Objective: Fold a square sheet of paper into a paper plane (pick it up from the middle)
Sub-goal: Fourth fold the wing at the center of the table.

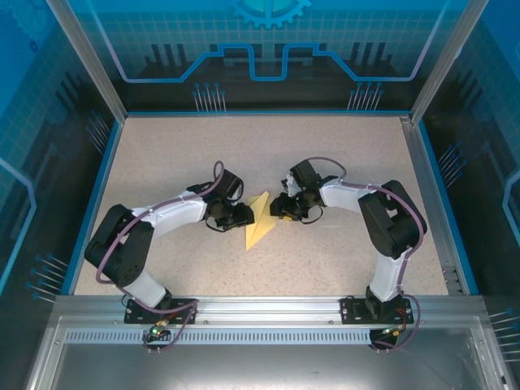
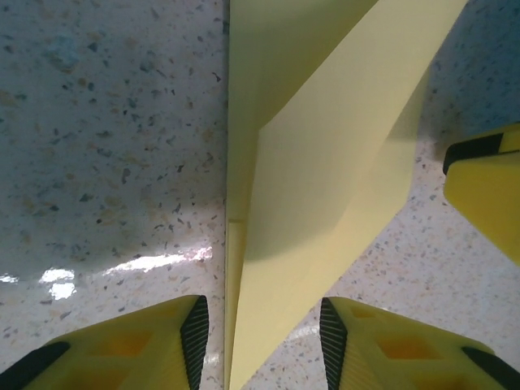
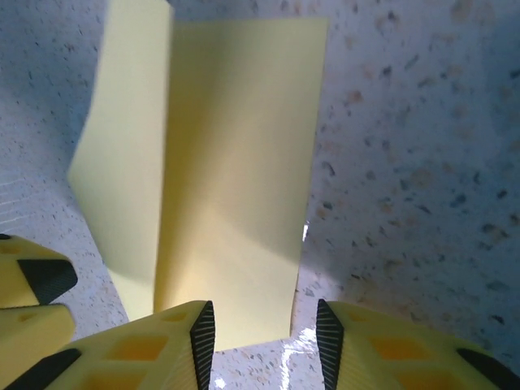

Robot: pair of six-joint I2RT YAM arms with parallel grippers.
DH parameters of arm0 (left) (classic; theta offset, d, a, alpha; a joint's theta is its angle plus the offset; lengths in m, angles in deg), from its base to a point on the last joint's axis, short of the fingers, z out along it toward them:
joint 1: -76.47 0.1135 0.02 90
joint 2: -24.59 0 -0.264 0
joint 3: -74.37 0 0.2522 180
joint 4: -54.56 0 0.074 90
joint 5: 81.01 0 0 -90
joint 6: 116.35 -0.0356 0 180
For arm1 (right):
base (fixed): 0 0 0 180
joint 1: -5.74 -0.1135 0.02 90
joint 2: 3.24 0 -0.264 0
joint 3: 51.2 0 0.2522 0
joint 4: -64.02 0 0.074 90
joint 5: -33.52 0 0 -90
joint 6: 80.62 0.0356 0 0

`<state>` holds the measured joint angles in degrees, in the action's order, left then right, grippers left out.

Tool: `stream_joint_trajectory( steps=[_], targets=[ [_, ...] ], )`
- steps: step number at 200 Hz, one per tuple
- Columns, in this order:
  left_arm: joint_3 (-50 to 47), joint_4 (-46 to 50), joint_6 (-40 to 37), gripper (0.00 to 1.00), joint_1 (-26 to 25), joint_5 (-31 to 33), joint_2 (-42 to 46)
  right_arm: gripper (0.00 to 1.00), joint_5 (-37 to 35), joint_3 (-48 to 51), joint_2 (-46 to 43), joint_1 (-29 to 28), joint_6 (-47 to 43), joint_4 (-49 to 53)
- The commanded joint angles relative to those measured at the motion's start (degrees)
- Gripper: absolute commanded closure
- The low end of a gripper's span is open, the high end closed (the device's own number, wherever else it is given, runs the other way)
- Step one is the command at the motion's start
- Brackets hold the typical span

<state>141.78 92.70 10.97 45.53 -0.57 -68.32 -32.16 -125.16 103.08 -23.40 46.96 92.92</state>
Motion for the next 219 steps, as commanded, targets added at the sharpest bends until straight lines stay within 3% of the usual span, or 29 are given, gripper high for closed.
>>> stream_joint_trajectory(
  steps=[1, 144, 219],
  targets=[
    [2.2, 4.7, -1.8, 0.57, -1.5, 4.0, -2.2, 0.59, 0.1, 0.4, -0.1, 0.0, 1.2, -0.9],
    [3.2, 3.9, -1.8, 0.61, -2.3, 6.6, -3.6, 0.59, -0.2, 2.9, 1.4, -2.7, 4.2, -2.5],
    [3.2, 3.3, -2.0, 0.66, -2.0, 7.2, -6.1, 0.65, 1.0, 3.3, 1.6, -3.5, 6.2, -4.6]
  ],
)
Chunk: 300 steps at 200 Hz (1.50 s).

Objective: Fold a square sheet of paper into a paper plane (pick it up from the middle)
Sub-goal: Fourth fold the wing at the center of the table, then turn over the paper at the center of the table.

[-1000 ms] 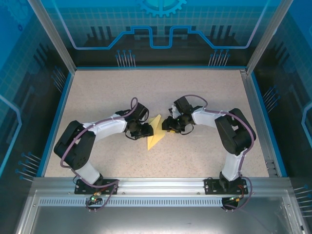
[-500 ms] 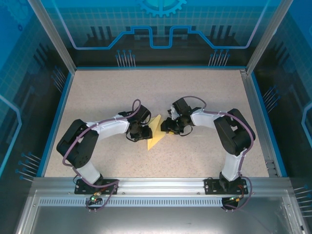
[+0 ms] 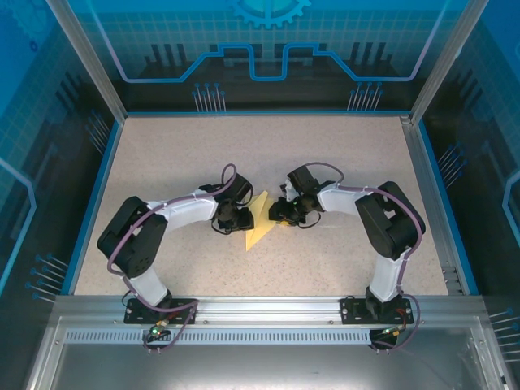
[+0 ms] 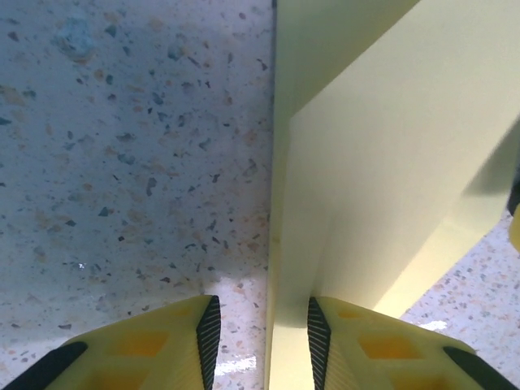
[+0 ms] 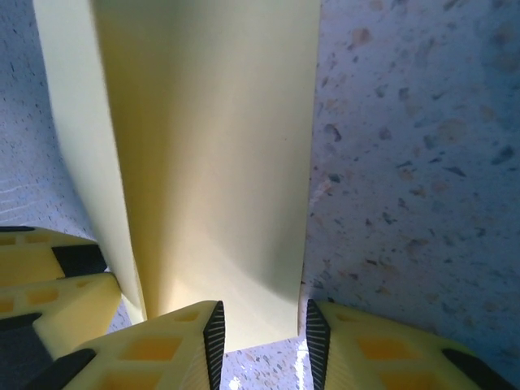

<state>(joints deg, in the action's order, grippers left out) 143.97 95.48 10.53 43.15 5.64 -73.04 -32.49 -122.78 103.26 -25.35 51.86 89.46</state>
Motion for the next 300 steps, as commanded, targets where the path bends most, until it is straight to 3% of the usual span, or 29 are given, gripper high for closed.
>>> stream_joint_trajectory(
  steps=[1, 51, 154, 300],
  targets=[
    [1.0, 0.5, -1.5, 0.66, 0.4, 0.9, -1.4, 0.65, 1.2, 1.0, 1.4, -1.5, 1.3, -1.2],
    [0.9, 0.2, -1.7, 0.7, 0.4, 0.5, -2.5, 0.65, -1.3, 1.3, 1.9, -2.0, 3.5, -0.1],
    [1.0, 0.0, -2.1, 0.73, 0.3, -0.4, -4.0, 0.68, 3.1, 2.4, 2.7, -2.2, 6.5, -6.2],
    [0.9, -0.7, -2.1, 0.72, 0.3, -1.8, -4.1, 0.65, 4.9, 2.4, 2.9, -2.4, 8.1, -9.5]
  ],
)
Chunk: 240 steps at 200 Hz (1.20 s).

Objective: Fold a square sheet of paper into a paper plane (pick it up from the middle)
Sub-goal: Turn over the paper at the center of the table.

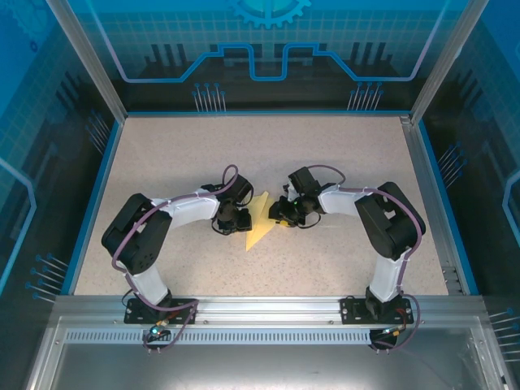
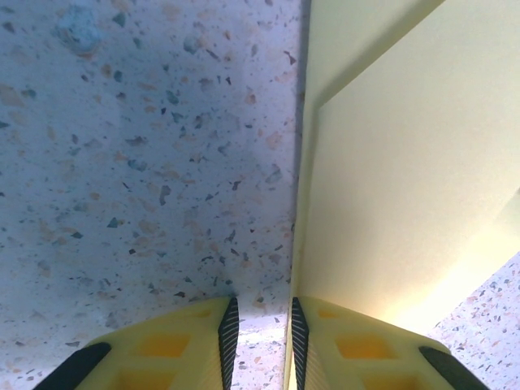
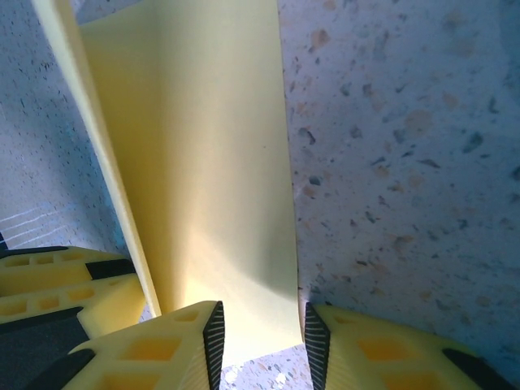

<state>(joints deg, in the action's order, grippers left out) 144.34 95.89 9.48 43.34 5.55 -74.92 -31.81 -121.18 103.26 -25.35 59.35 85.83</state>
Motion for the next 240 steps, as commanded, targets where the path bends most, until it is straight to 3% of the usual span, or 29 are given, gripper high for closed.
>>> stream_joint_trajectory(
  steps=[1, 92, 182, 240],
  targets=[
    [0.6, -1.1, -1.0, 0.72, 0.1, -1.7, -2.2, 0.65, 4.3, 0.8, 3.0, -2.4, 0.6, -5.8],
    [0.6, -1.3, -0.9, 0.72, 0.2, -2.3, -2.4, 0.68, 3.9, 1.2, 2.2, -2.7, 0.4, -5.8],
    [0.2, -1.4, -0.7, 0.73, 0.1, -2.3, -1.9, 0.6, 6.1, -0.2, 3.5, -2.6, 3.0, -11.3],
    [-0.1, -1.5, -0.5, 0.73, 0.1, -2.3, -1.5, 0.56, 3.8, 0.6, 3.4, -2.6, 5.9, -16.2]
  ],
)
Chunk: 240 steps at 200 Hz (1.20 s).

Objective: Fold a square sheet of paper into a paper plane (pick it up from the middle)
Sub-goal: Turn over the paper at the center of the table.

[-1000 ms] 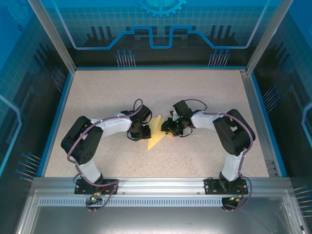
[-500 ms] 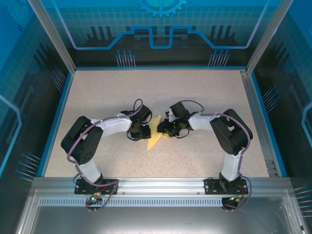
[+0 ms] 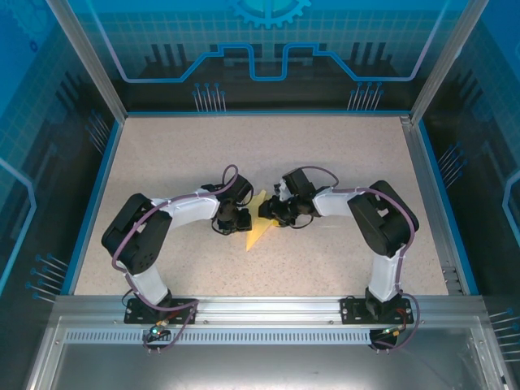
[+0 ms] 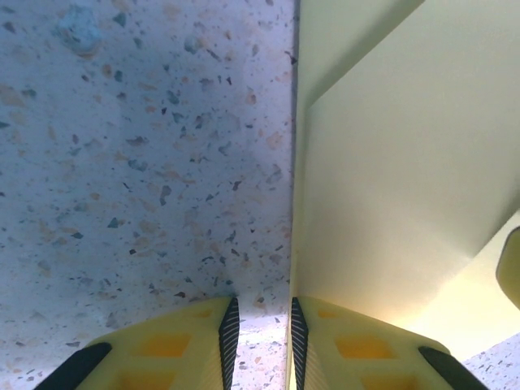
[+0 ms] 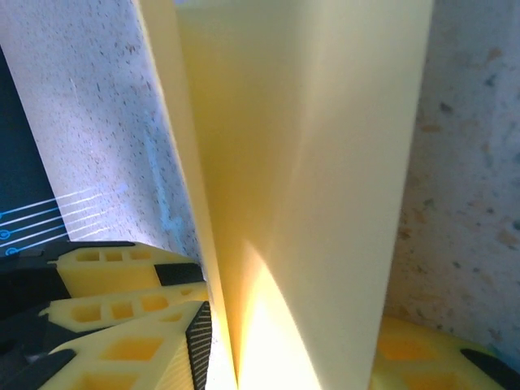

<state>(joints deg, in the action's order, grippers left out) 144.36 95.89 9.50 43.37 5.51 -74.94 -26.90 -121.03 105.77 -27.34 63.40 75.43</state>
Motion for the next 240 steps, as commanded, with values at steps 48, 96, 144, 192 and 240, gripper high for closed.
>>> stream_joint_trajectory(
  steps=[48, 96, 144, 192, 240],
  targets=[
    [-0.6, -1.9, -0.3, 0.73, 0.1, -2.1, -1.3, 0.59, -0.1, -0.4, 1.7, -1.0, 1.6, -5.8],
    [-0.6, -2.2, -0.1, 0.73, 0.1, -2.3, -1.1, 0.64, 1.3, -1.9, 3.4, -1.8, 0.2, -5.5],
    [-0.8, -2.8, 0.7, 0.72, 0.1, -2.8, 0.0, 0.73, 1.3, -4.2, 4.7, -2.8, -1.8, -3.4],
    [-3.1, -4.4, 2.3, 0.69, 0.1, -1.6, 5.6, 0.91, -2.2, -6.6, 1.4, -2.6, -6.7, 5.1],
    [-7.8, -4.9, 6.4, 0.65, 0.2, 7.5, 16.5, 0.96, -13.4, -13.0, -5.6, -2.3, -18.1, 25.9]
  ],
)
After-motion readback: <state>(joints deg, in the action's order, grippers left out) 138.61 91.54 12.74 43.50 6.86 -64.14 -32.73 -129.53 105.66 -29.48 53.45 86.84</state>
